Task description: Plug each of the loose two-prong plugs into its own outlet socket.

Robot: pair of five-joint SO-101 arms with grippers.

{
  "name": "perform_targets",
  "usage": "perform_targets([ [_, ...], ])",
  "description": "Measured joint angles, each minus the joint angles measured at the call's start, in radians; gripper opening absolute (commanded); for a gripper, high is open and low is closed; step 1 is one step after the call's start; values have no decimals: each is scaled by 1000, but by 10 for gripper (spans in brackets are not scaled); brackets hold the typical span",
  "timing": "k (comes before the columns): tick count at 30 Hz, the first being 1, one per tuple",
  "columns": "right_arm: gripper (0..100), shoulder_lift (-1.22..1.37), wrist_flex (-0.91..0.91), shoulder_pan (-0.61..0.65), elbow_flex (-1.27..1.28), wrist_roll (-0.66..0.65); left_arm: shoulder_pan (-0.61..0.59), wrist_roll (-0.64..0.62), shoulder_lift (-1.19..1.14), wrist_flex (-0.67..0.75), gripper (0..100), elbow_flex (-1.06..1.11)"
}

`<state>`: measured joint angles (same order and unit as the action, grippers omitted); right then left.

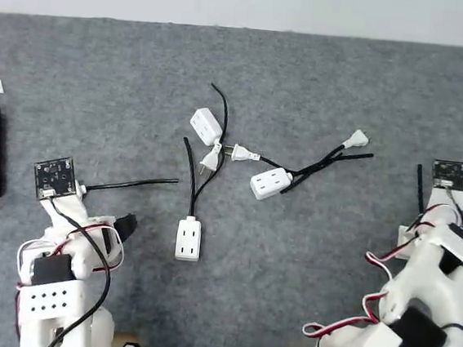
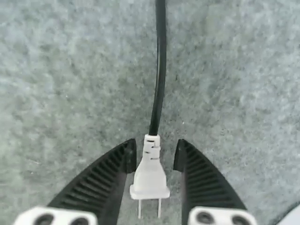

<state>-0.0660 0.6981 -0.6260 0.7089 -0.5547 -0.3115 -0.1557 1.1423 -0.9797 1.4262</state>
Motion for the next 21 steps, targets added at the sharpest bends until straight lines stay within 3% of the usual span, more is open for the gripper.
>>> perform_targets([
  [7,143,0,103,0,-69,-3,0,0,0,0,309,0],
  [21,143,123,32,0,-69,-3,0,0,0,0,309,8],
])
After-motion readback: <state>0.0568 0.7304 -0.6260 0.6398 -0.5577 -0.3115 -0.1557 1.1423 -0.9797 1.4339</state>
